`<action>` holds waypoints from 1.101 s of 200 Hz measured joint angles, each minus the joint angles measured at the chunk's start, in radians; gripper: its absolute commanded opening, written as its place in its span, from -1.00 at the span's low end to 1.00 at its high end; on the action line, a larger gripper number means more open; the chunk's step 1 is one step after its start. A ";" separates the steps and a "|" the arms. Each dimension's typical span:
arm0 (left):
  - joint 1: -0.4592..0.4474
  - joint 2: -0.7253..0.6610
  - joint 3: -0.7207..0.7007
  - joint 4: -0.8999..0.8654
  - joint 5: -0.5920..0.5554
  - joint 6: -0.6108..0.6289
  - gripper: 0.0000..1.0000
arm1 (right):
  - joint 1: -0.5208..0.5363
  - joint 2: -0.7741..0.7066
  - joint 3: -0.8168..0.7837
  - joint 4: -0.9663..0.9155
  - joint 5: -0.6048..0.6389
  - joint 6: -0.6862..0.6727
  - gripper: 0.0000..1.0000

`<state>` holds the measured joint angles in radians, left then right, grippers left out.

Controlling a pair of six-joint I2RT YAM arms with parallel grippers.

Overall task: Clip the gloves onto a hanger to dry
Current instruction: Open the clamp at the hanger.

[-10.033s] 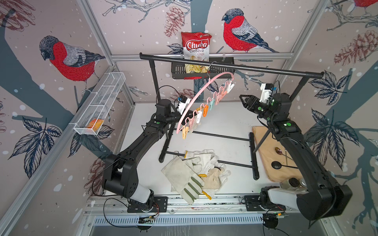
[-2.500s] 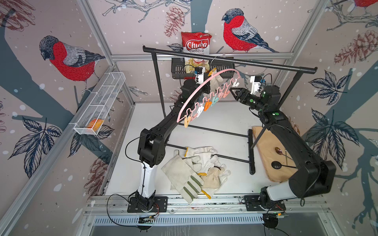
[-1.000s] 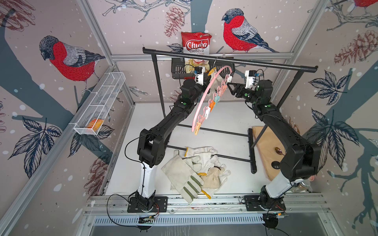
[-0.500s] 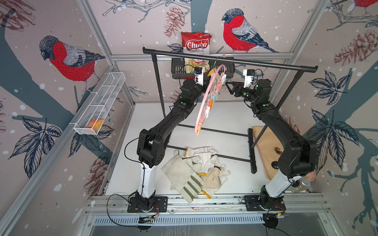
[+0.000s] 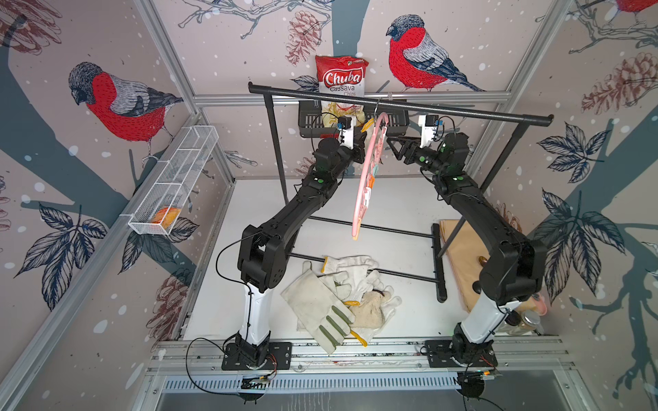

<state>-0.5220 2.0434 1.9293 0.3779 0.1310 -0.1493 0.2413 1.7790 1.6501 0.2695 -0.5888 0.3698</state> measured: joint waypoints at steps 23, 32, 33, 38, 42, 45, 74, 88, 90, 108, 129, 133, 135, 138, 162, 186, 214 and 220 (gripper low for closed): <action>0.003 0.000 0.000 0.000 0.000 0.000 -1.00 | 0.000 0.026 0.028 0.003 -0.004 0.001 0.39; 0.003 0.000 0.000 0.000 0.000 0.000 -1.00 | 0.000 0.036 0.039 0.005 -0.008 0.003 0.39; 0.003 0.000 0.000 0.000 0.000 0.000 -1.00 | 0.000 0.037 0.040 0.005 -0.008 0.003 0.39; 0.004 0.000 0.000 0.000 0.000 0.000 -1.00 | 0.001 0.042 0.046 0.006 -0.011 0.003 0.39; 0.004 0.000 0.000 0.000 0.000 0.000 -1.00 | 0.001 0.047 0.050 0.006 -0.013 0.003 0.39; 0.005 0.000 0.000 0.000 0.000 0.000 -1.00 | 0.002 0.050 0.053 0.006 -0.014 0.003 0.39; 0.005 -0.001 0.000 0.000 0.000 0.000 -1.00 | 0.002 0.077 0.072 0.011 -0.029 0.003 0.40; 0.005 -0.001 0.000 0.000 0.000 -0.001 -1.00 | 0.002 0.087 0.074 0.015 -0.042 0.003 0.40; 0.005 -0.001 0.000 0.000 0.000 -0.001 -1.00 | 0.002 0.089 0.074 0.016 -0.045 0.004 0.40; 0.005 -0.001 0.000 0.000 0.000 -0.005 -1.00 | 0.005 0.095 0.074 0.031 -0.059 0.008 0.40; 0.003 -0.001 0.005 0.000 0.000 -0.008 -1.00 | 0.010 0.096 0.074 0.048 -0.076 0.019 0.40; 0.003 0.000 0.007 0.000 0.000 -0.008 -1.00 | 0.011 0.096 0.074 0.051 -0.077 0.019 0.40; 0.003 0.000 0.008 0.000 0.000 -0.008 -1.00 | 0.011 0.096 0.074 0.052 -0.077 0.019 0.40; 0.002 0.000 0.010 0.000 0.000 -0.008 -1.00 | 0.011 0.096 0.074 0.055 -0.078 0.019 0.40; -0.004 0.000 0.014 0.002 0.000 -0.008 -1.00 | 0.013 0.096 0.074 0.068 -0.090 0.018 0.40; -0.013 0.000 0.014 0.002 0.003 -0.008 -1.00 | 0.013 0.094 0.074 0.073 -0.095 0.018 0.40; -0.022 0.001 0.016 0.002 0.009 -0.008 -1.00 | 0.013 0.090 0.074 0.076 -0.100 0.013 0.40; -0.023 0.001 0.016 0.002 0.010 -0.008 -1.00 | 0.013 0.090 0.074 0.076 -0.101 0.010 0.40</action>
<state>-0.5453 2.0441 1.9450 0.3798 0.1410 -0.1574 0.2539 1.8694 1.7245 0.3458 -0.6895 0.3801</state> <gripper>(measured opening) 0.057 0.701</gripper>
